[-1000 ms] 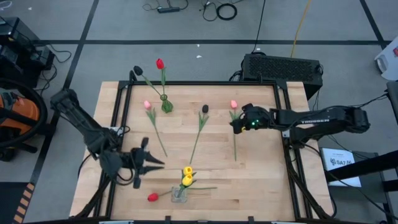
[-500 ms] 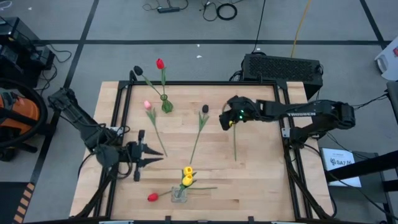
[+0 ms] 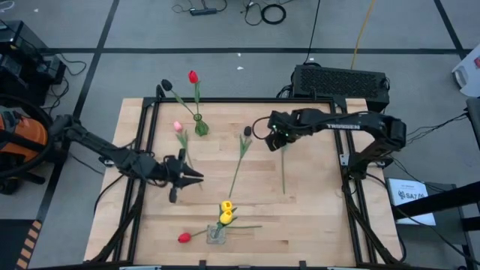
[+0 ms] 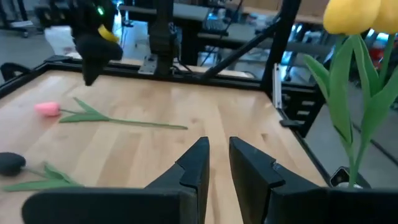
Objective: Sort flowers into vase by color
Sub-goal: Put the right pink flower into the transparent vase
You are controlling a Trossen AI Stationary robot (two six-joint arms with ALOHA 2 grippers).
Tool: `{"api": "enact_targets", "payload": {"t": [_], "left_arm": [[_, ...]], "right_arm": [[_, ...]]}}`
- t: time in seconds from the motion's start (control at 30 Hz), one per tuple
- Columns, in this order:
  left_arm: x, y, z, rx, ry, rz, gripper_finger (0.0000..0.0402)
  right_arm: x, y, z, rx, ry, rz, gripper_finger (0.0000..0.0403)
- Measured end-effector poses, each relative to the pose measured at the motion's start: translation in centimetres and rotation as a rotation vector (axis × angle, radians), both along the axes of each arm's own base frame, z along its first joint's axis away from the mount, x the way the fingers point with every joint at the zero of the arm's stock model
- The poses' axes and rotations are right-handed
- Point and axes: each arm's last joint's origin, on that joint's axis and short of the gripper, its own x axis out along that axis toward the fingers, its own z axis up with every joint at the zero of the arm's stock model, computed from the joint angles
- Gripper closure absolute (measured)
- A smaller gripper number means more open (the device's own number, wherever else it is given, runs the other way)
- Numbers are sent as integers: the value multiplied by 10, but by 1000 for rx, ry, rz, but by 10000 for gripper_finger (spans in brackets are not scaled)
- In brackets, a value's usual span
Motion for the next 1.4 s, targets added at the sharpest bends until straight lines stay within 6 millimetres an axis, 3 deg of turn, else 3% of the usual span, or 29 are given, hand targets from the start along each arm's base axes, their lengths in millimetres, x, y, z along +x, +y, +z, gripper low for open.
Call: {"api": "enact_targets", "payload": {"t": [0.27, 0.53, 0.7, 1.27, 1.4], "left_arm": [[-35, 28, -3, -57, -113, -105, 333], [-68, 43, -1, -15, -147, -84, 333], [-83, 47, 1, -22, -190, -72, 333], [-88, 48, 3, -29, -228, -73, 333], [-88, 48, 3, -29, -228, -74, 333]], "right_arm": [[-15, -2, -47, 110, 93, -234, 288], [4, -6, -61, 127, -41, -309, 288], [6, -10, -76, 141, 6, -360, 288], [9, -12, -104, 109, 128, -354, 289], [8, -14, -104, 103, 133, -314, 324]]}}
